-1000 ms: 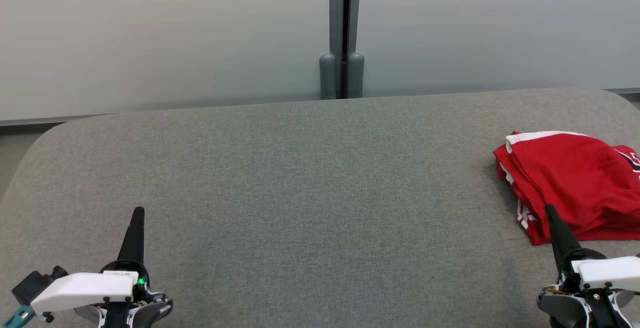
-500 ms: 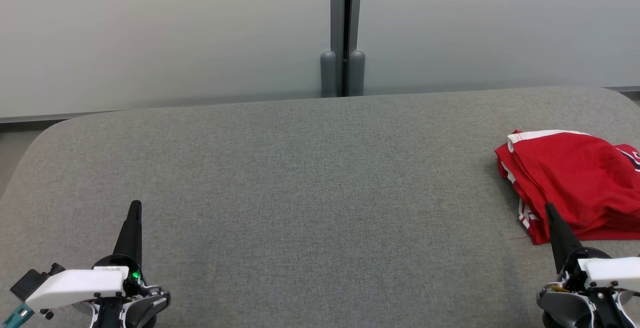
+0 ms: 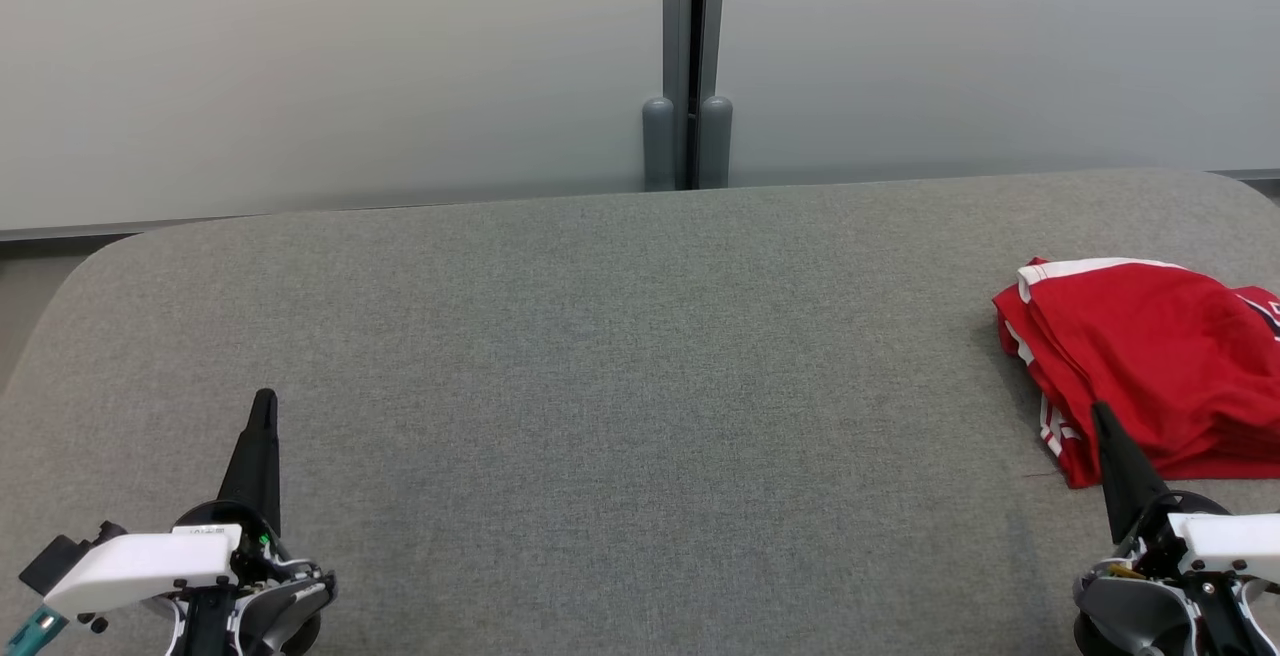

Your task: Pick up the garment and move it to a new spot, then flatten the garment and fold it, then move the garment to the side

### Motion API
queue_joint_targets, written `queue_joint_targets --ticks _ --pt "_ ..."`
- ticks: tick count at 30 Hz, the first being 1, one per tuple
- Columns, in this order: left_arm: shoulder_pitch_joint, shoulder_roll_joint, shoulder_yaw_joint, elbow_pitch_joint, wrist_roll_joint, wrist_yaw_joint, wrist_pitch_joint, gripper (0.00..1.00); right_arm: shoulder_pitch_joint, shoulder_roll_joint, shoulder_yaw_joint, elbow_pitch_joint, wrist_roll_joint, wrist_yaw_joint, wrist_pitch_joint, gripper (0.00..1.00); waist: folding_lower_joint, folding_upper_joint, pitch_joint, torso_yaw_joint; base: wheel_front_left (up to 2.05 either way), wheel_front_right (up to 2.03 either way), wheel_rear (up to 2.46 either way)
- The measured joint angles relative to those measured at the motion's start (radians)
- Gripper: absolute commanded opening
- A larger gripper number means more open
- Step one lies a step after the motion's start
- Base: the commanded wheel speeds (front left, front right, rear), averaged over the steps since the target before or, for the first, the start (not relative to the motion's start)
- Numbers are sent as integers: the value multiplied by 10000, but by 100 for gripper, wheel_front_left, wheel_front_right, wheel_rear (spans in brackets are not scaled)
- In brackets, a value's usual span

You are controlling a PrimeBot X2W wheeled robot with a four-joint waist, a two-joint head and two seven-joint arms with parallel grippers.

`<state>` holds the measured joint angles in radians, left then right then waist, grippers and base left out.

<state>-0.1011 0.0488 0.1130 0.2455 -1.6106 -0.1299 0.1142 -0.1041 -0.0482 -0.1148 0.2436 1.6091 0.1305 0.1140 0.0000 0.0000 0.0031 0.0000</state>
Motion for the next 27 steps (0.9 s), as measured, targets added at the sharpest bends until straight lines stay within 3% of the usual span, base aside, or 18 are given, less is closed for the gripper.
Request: queue_joint_targets --ticks 27 --pt "-20 -2 4 0 -15 0 0 0 0 8 -6 2 25 0 0 0 0 0 0 0 0 0 0"
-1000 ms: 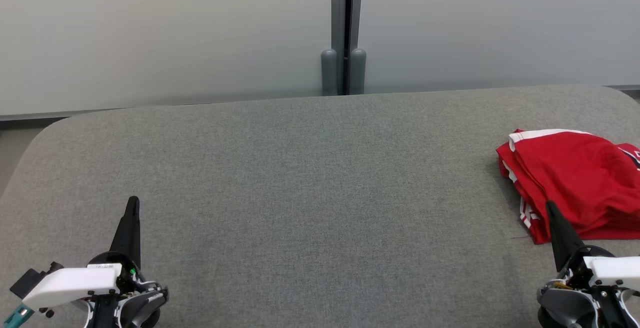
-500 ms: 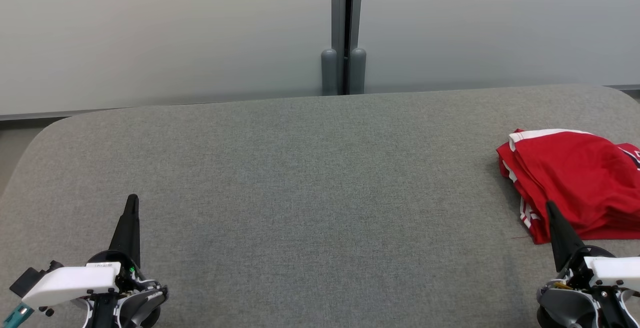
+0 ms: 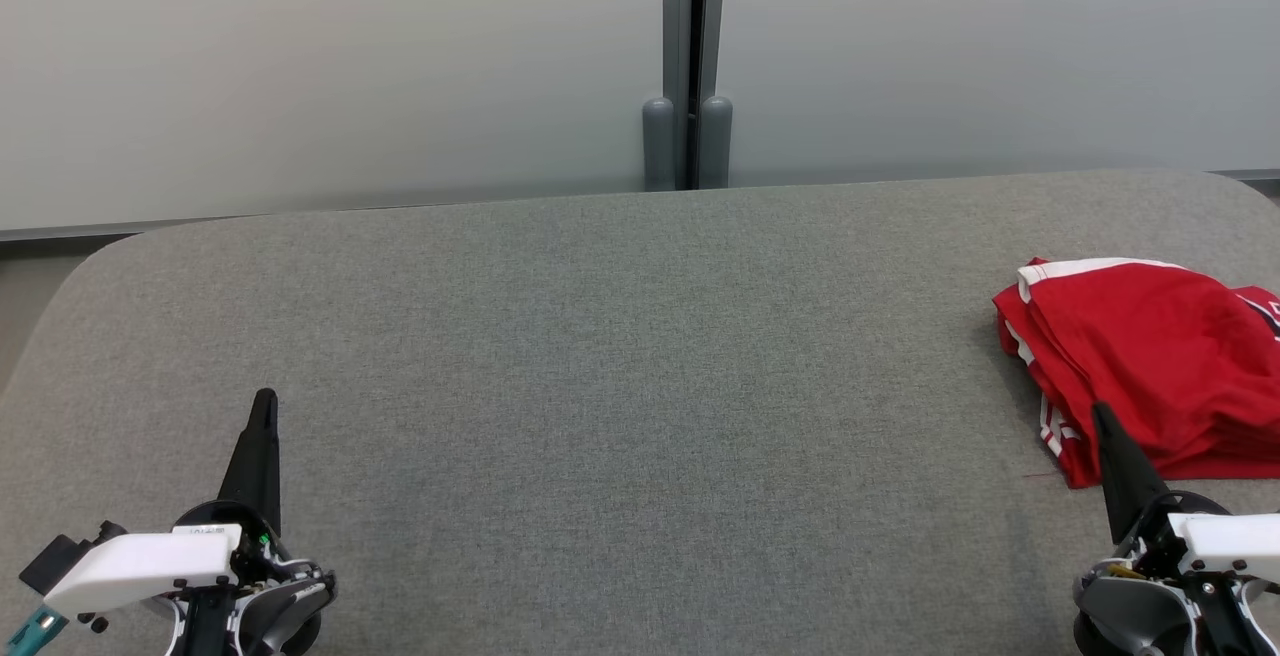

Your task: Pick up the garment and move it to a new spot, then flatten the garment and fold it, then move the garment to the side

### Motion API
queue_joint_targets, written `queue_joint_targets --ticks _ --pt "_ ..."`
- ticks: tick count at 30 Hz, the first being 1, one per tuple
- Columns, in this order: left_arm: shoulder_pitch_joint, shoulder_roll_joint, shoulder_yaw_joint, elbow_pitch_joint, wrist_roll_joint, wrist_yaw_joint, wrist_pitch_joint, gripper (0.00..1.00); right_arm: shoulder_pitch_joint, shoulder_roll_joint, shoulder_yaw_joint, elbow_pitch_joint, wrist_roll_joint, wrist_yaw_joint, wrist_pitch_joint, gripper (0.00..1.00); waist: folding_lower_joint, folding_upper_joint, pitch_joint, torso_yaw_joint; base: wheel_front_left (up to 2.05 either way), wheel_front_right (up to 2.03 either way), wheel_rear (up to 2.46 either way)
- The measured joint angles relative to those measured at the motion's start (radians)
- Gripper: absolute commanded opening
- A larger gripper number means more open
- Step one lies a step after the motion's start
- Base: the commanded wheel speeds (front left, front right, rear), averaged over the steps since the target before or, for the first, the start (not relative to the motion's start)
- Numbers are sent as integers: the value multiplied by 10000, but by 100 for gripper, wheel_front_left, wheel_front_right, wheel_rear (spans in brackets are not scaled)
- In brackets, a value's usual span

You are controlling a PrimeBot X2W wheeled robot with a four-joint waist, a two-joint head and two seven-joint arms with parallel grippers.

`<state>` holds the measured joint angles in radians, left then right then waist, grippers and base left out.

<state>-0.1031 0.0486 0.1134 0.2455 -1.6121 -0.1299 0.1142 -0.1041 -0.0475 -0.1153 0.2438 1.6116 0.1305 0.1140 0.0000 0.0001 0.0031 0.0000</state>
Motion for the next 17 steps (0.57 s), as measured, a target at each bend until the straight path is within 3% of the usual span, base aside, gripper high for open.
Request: queue_joint_targets --ticks 17 --pt "0 0 0 -2 -2 0 0 0 0 0 0 0 0 0 0 0 0 0 0 0 0 0 0"
